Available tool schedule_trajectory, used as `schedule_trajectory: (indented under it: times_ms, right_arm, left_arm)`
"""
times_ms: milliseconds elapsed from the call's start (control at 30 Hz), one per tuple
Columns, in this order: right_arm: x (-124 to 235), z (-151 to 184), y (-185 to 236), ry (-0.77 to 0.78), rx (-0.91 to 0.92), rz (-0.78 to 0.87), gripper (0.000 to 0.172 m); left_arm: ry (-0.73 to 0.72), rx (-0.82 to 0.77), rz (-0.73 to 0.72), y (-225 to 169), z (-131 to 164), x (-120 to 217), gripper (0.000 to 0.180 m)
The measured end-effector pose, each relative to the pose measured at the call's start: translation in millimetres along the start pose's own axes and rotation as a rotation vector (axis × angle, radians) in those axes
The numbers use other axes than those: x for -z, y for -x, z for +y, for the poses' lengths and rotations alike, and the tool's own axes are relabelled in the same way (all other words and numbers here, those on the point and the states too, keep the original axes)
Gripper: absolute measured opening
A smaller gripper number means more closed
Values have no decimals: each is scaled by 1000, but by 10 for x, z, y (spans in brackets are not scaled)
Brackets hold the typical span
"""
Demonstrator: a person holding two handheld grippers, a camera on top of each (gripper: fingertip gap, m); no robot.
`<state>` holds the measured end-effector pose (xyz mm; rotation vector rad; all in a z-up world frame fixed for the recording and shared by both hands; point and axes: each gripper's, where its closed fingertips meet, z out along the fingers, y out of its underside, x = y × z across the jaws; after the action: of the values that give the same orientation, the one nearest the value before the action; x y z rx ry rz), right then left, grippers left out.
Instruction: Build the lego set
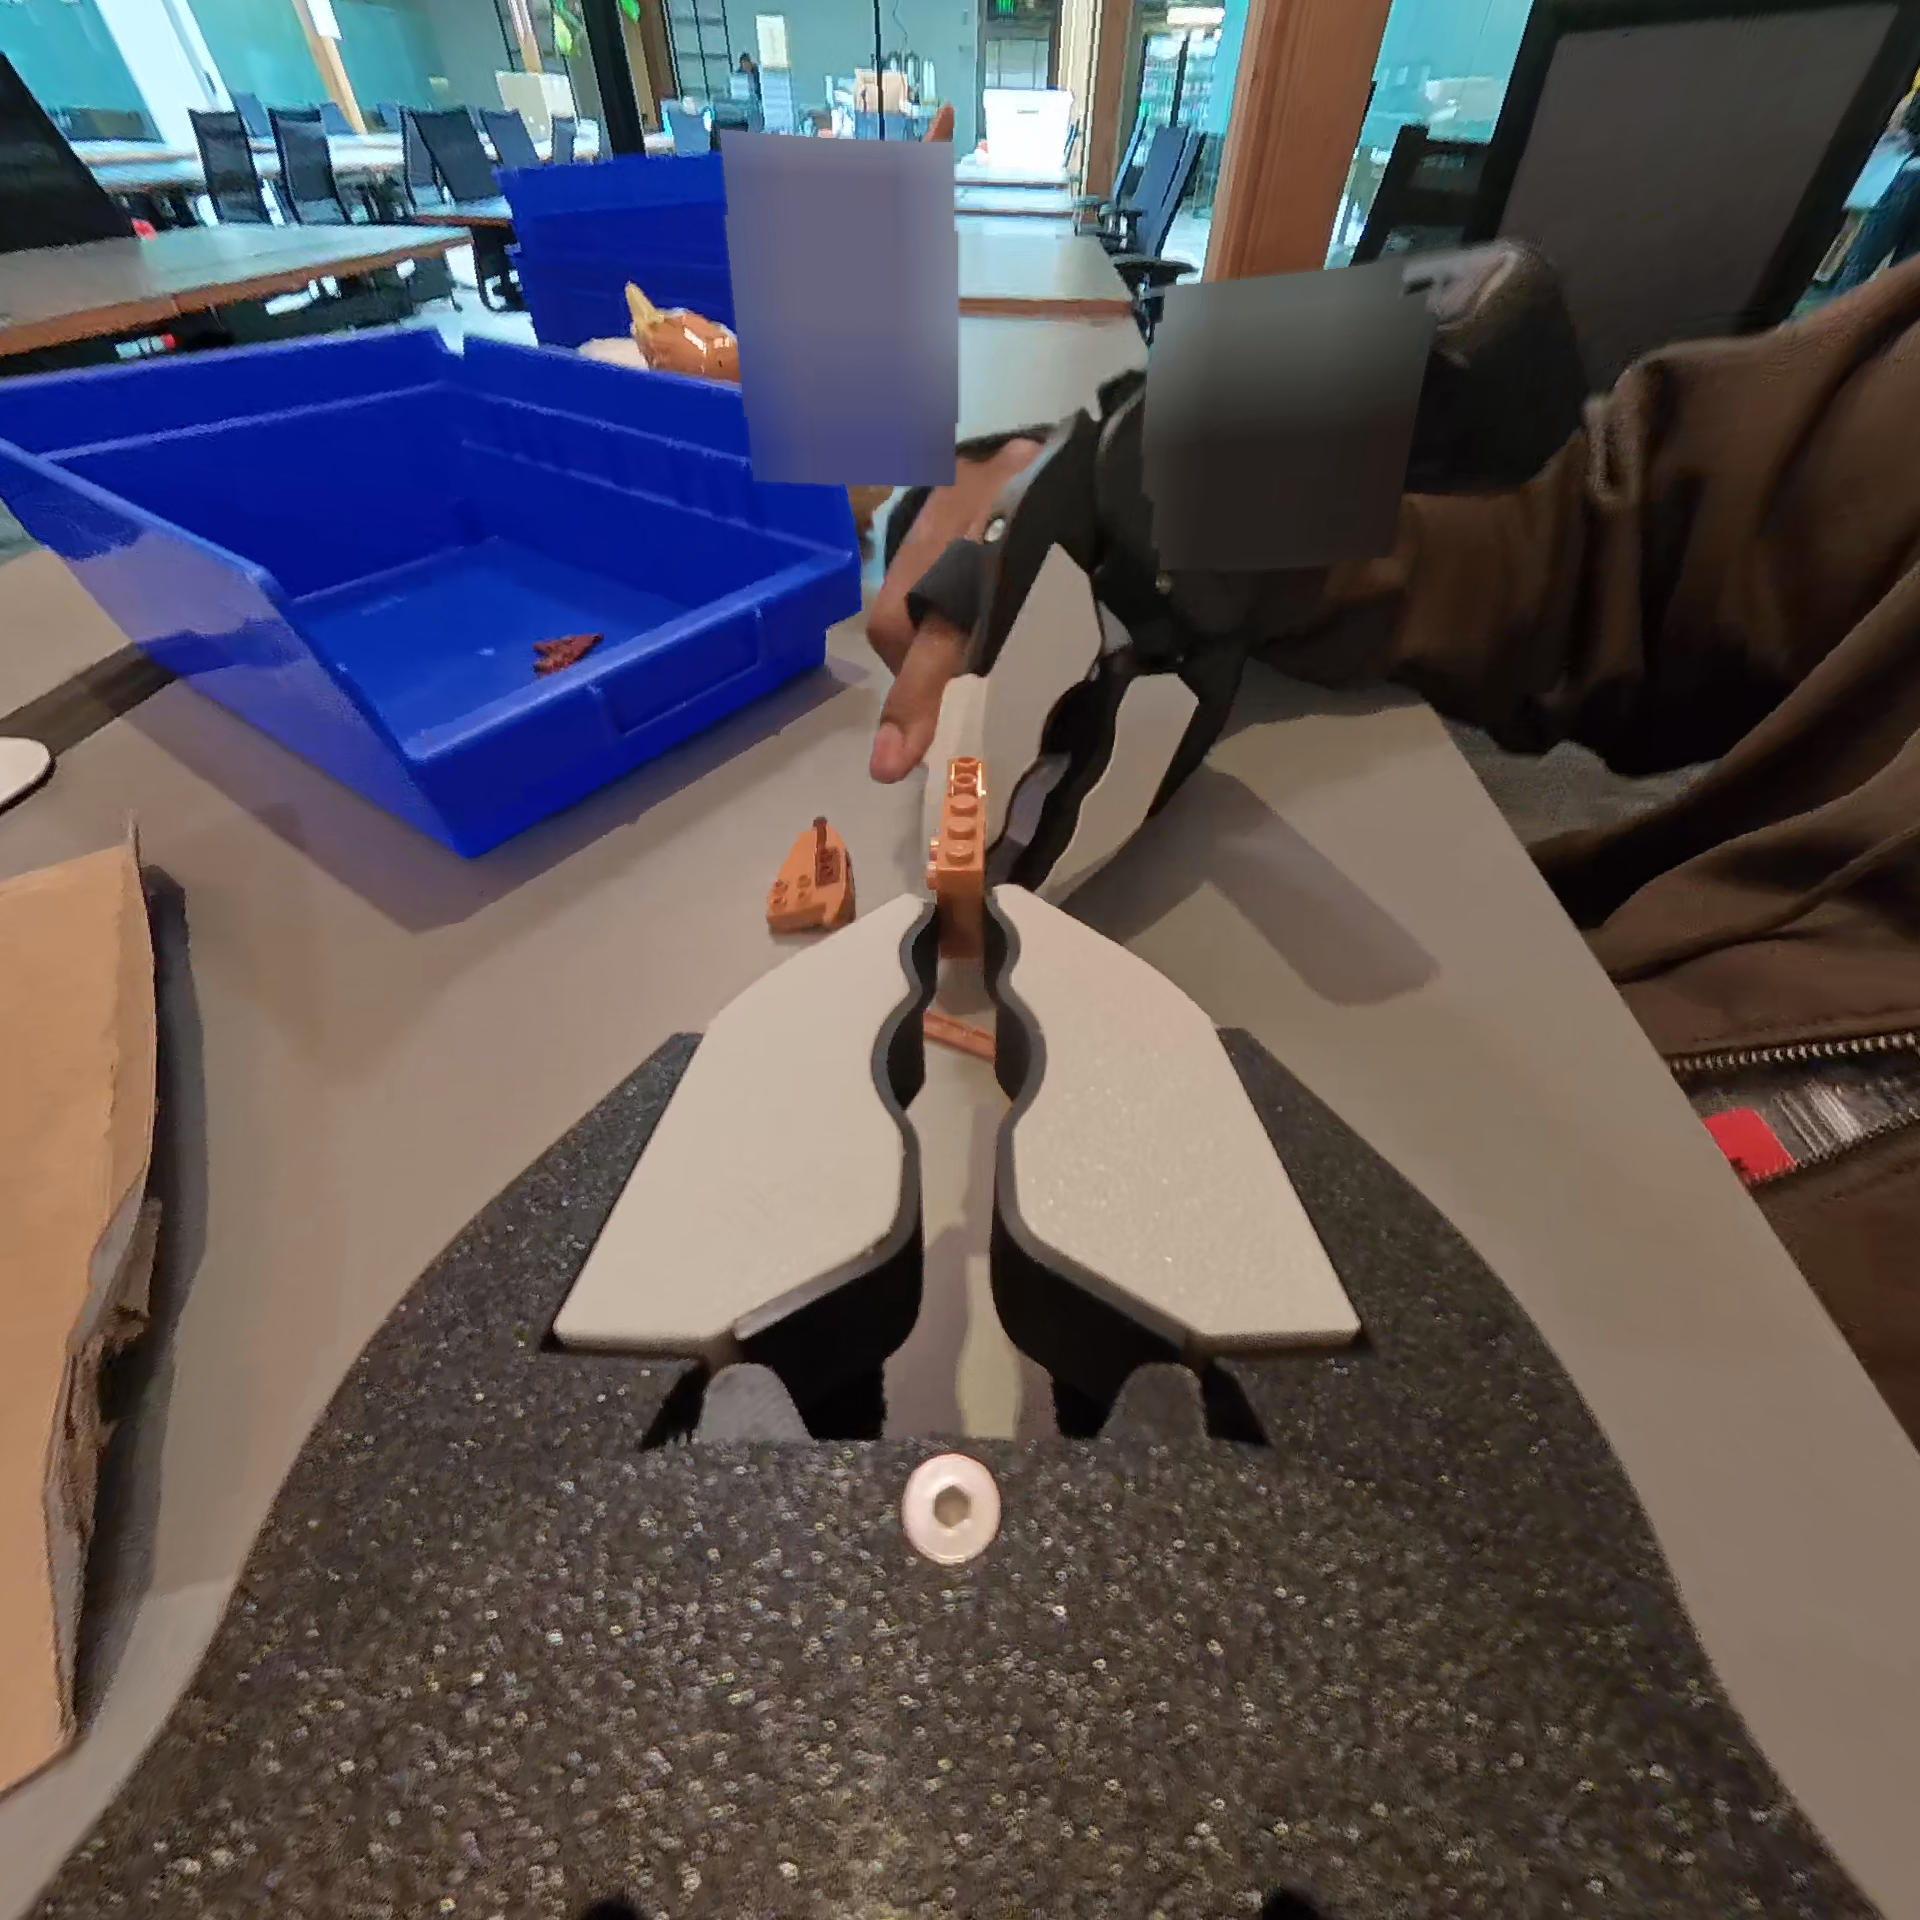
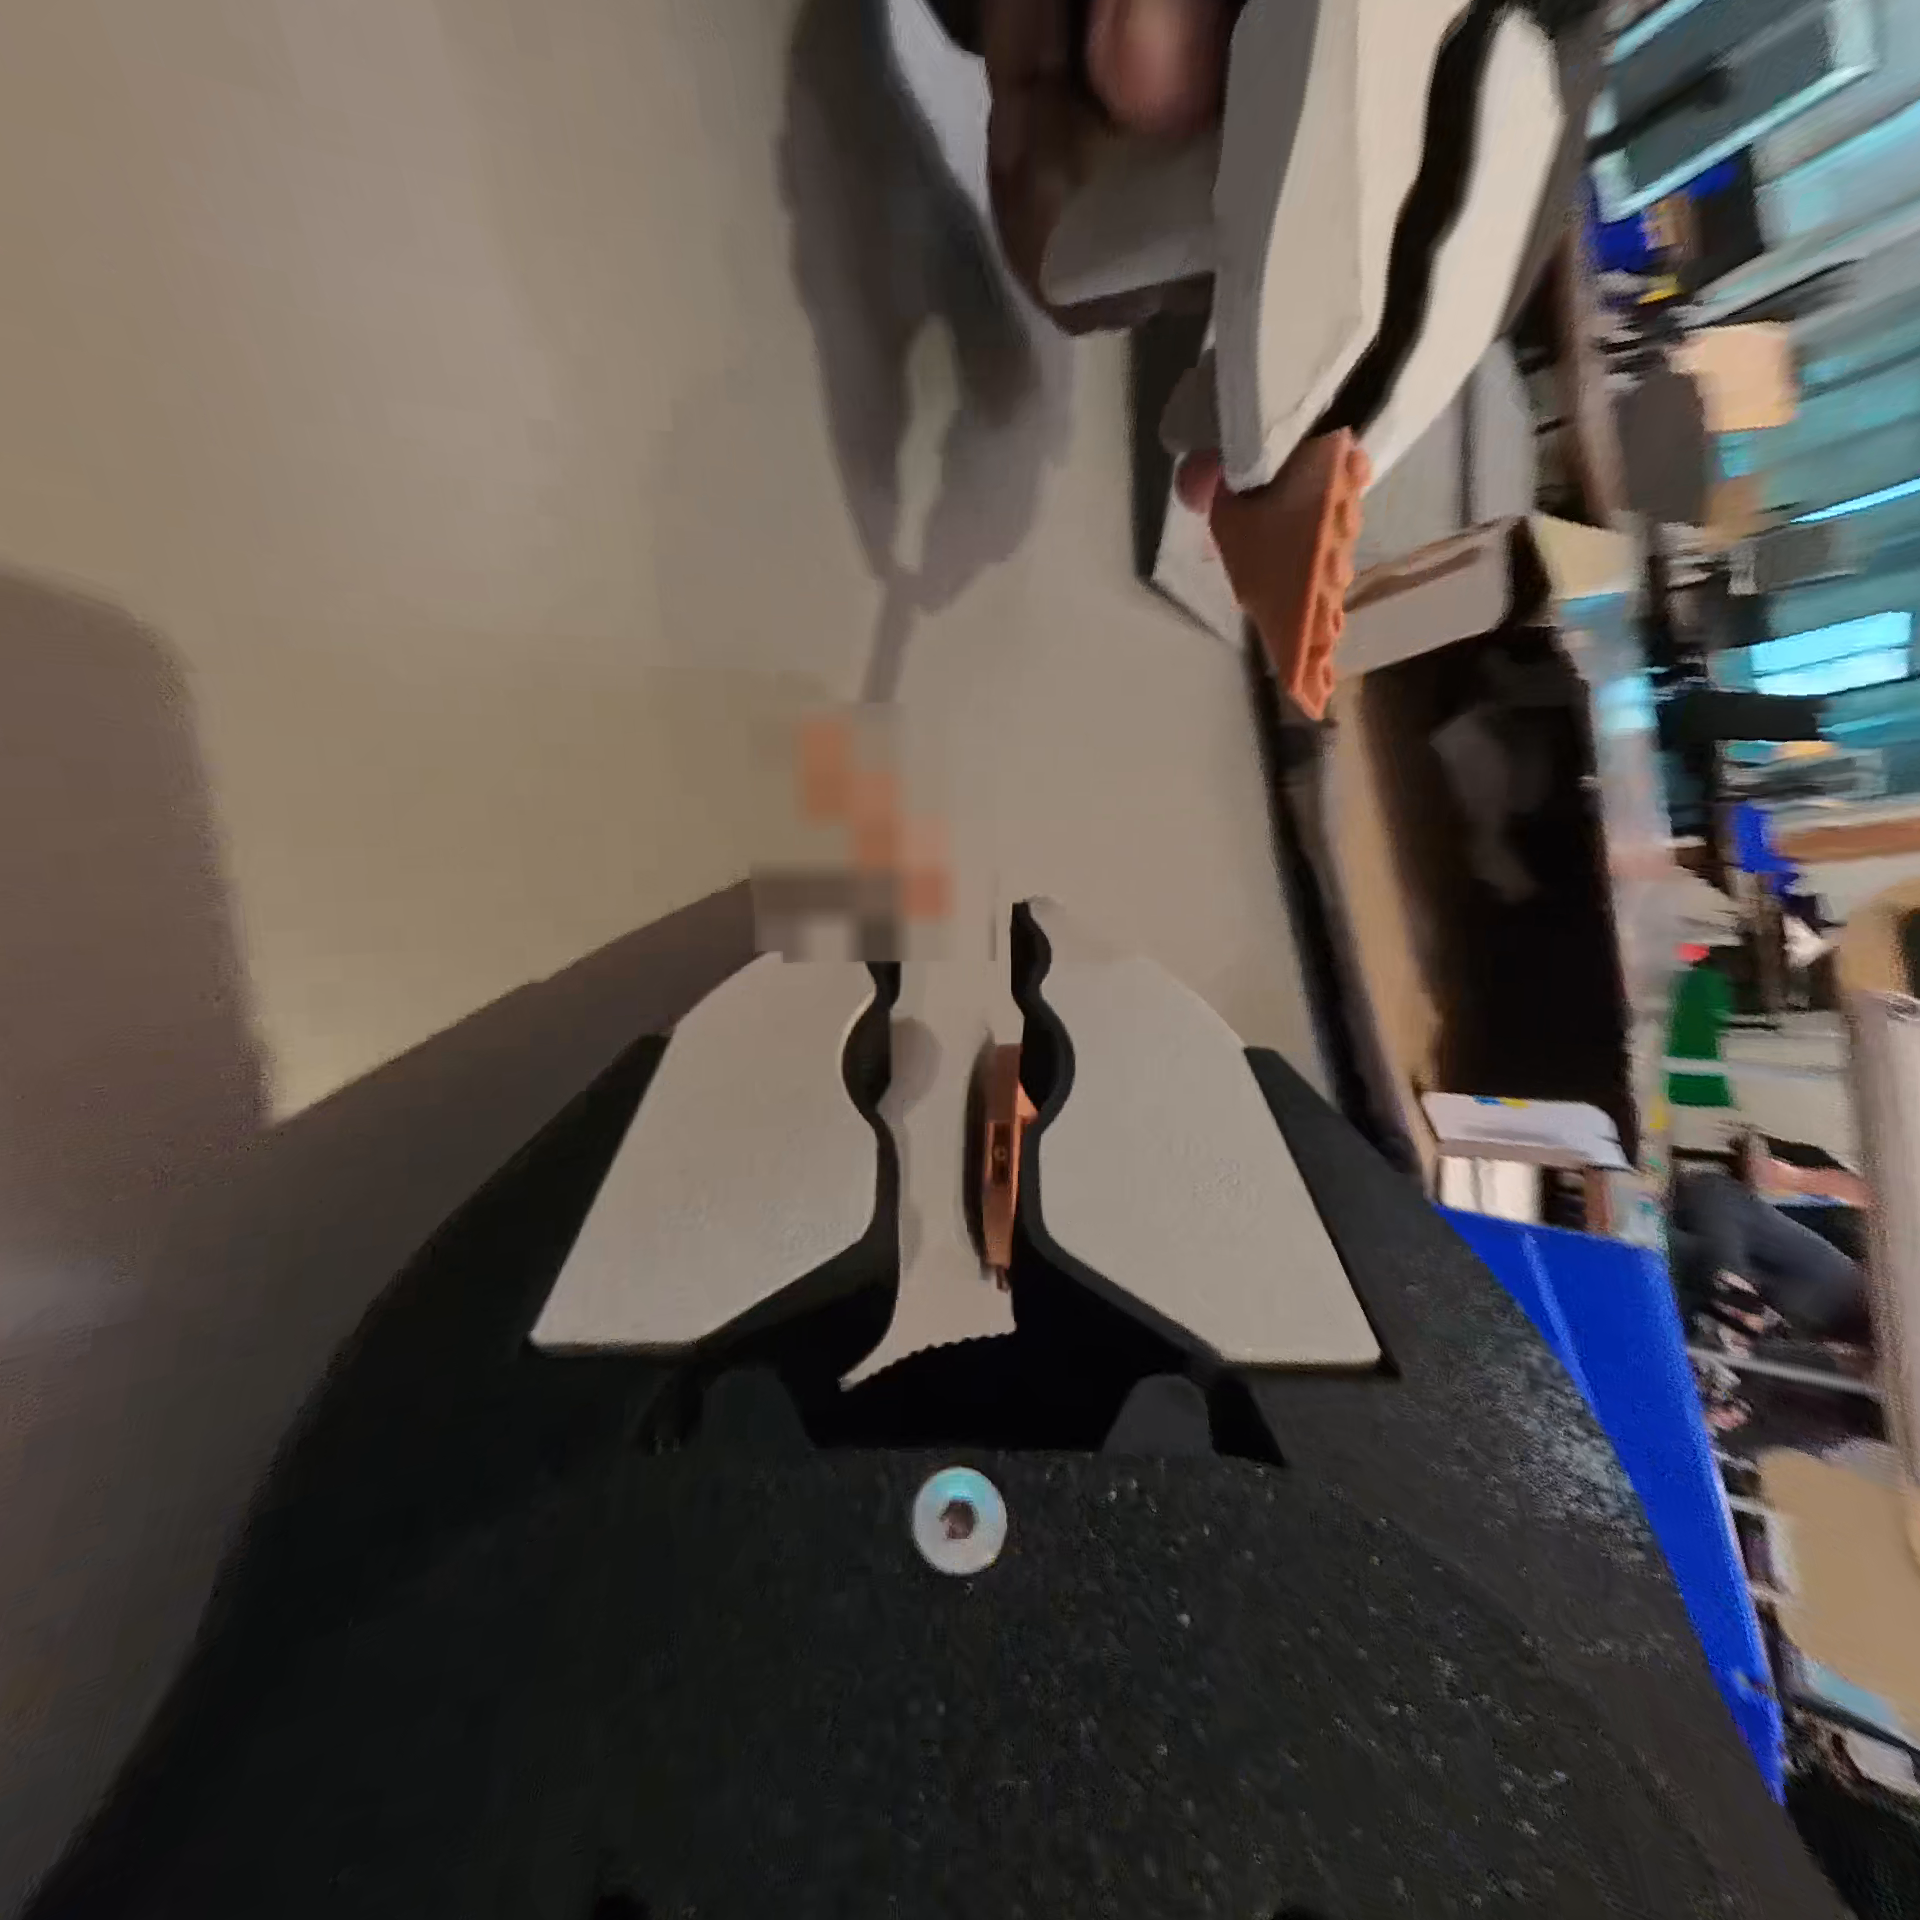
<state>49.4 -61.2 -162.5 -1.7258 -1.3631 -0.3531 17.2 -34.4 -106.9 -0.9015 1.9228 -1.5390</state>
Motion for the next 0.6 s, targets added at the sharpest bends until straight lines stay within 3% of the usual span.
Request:
schedule_trajectory:
  times_ms: [133,300,500,600]
  right_arm:
    - [-167,57,62,47,15,-209,28]
    - [-260,49,60,79,-46,-427,23]
    - [-303,-34,173,113,-185,-596,9]
    - [-321,-57,177,134,-245,-575,9]
  left_arm:
    - [80,4,1,-20,155,55,8]
    - [212,51,16,-20,369,114,8]
    - [341,86,33,-31,587,118,8]
    - [340,80,31,-35,584,120,8]
